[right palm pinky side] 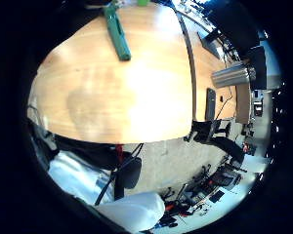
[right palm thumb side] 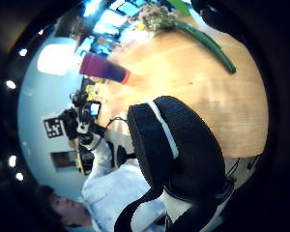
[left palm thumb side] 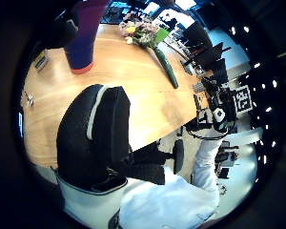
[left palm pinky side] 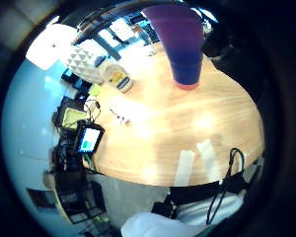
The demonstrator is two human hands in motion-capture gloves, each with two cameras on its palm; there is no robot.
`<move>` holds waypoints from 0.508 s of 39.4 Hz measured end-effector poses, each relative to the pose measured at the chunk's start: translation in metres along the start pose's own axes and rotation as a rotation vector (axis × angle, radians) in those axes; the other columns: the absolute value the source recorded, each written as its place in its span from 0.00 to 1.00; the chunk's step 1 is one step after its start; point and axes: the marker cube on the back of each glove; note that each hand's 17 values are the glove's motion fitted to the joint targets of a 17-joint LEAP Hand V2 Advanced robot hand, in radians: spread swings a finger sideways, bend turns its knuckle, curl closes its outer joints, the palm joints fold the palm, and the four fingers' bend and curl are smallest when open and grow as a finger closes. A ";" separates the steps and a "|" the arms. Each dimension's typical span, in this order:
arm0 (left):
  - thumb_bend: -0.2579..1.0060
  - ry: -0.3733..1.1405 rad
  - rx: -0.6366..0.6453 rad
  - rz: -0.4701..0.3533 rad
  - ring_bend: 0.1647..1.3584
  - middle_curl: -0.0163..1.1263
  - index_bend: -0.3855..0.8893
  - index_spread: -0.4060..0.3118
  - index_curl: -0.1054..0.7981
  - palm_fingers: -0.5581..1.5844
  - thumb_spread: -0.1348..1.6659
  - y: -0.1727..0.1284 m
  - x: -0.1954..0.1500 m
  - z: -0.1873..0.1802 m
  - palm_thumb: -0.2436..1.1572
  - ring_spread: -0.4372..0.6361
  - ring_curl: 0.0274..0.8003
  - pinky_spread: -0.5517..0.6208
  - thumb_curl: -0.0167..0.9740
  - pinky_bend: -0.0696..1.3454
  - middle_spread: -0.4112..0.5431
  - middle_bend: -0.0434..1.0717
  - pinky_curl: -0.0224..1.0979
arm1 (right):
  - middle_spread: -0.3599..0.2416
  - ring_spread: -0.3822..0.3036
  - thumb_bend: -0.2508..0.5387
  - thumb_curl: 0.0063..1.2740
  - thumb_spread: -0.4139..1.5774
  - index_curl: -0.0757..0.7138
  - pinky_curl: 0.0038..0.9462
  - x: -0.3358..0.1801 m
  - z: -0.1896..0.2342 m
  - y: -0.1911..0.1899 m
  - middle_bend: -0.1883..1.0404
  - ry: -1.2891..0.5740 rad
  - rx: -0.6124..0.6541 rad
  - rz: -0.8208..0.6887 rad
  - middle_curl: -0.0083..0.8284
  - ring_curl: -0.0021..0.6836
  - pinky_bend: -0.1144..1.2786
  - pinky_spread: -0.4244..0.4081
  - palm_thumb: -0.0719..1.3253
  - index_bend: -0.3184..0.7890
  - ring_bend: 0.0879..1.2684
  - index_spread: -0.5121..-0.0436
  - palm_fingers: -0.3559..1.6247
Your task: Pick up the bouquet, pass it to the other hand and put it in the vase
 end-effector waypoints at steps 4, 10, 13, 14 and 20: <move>0.29 -0.007 -0.044 -0.017 0.22 0.11 0.55 0.47 0.27 0.55 0.45 -0.012 0.008 -0.016 0.30 0.45 0.16 0.55 0.07 0.27 0.45 0.18 0.15 | 0.49 0.62 0.54 0.04 0.54 0.25 0.12 -0.006 -0.021 -0.016 0.38 0.024 0.014 0.010 0.15 0.16 0.31 0.71 0.25 0.47 0.17 0.57 0.42; 0.26 0.004 -0.067 -0.034 0.25 0.15 0.48 0.50 0.32 0.48 0.59 -0.027 0.014 -0.034 0.27 0.52 0.24 0.62 0.09 0.29 0.52 0.17 0.21 | 0.47 0.64 0.54 0.06 0.68 0.33 0.18 -0.016 -0.051 -0.032 0.38 0.046 0.013 0.022 0.22 0.23 0.30 0.77 0.26 0.44 0.17 0.43 0.41; 0.25 0.009 -0.065 -0.039 0.26 0.16 0.46 0.51 0.34 0.46 0.63 -0.033 0.014 -0.036 0.27 0.55 0.25 0.64 0.11 0.30 0.54 0.16 0.23 | 0.46 0.64 0.52 0.07 0.73 0.35 0.20 -0.017 -0.058 -0.039 0.37 0.040 -0.002 0.034 0.24 0.24 0.30 0.78 0.27 0.44 0.17 0.40 0.41; 0.24 0.011 -0.063 -0.041 0.26 0.16 0.45 0.51 0.35 0.46 0.65 -0.034 0.014 -0.037 0.26 0.55 0.25 0.64 0.11 0.30 0.55 0.17 0.23 | 0.46 0.65 0.52 0.07 0.74 0.36 0.21 -0.016 -0.060 -0.041 0.37 0.036 -0.007 0.038 0.25 0.25 0.30 0.79 0.27 0.43 0.17 0.38 0.41; 0.22 0.024 -0.058 -0.033 0.29 0.16 0.43 0.53 0.38 0.44 0.69 -0.034 0.014 -0.038 0.26 0.59 0.28 0.67 0.14 0.32 0.59 0.16 0.26 | 0.48 0.66 0.48 0.09 0.78 0.36 0.24 -0.010 -0.069 -0.061 0.36 0.017 -0.029 0.080 0.29 0.29 0.32 0.80 0.27 0.39 0.19 0.36 0.39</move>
